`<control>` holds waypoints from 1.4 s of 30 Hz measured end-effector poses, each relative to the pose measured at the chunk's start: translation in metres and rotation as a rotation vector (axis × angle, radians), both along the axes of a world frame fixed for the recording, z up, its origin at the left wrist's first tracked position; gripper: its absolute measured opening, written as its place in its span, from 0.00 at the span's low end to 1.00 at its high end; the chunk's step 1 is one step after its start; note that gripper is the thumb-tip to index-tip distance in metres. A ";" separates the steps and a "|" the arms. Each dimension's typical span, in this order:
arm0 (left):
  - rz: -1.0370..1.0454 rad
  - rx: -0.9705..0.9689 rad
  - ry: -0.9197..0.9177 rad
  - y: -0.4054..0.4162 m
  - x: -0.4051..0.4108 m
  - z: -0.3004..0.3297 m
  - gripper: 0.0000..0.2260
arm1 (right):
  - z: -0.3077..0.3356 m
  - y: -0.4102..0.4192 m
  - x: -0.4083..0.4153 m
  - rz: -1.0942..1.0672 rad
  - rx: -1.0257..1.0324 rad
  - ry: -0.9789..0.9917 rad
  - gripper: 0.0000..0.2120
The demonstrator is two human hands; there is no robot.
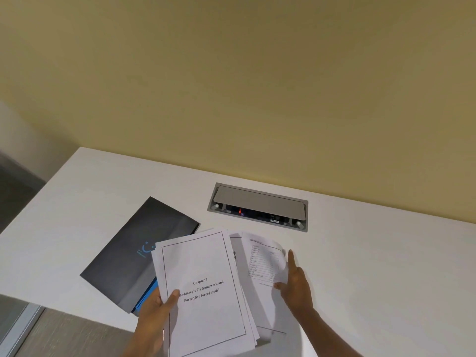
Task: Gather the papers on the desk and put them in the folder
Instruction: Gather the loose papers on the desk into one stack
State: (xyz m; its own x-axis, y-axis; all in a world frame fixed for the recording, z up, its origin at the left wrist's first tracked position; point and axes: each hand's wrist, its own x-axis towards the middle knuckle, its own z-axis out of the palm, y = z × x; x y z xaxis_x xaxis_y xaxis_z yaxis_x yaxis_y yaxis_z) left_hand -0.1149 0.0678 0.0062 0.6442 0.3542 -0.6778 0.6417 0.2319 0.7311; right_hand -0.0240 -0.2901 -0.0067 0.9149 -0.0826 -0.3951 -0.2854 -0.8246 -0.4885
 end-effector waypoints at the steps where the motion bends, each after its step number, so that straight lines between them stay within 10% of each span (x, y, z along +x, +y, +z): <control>1: 0.002 -0.002 0.005 -0.001 0.001 0.001 0.15 | 0.000 0.000 -0.003 -0.028 0.043 -0.013 0.52; 16: -0.091 -0.068 -0.017 -0.007 0.019 0.014 0.12 | 0.015 -0.035 -0.004 -0.437 0.417 -0.130 0.03; 42: -0.302 -0.114 0.112 -0.005 0.001 0.029 0.12 | 0.038 0.077 -0.013 -0.063 0.867 0.389 0.16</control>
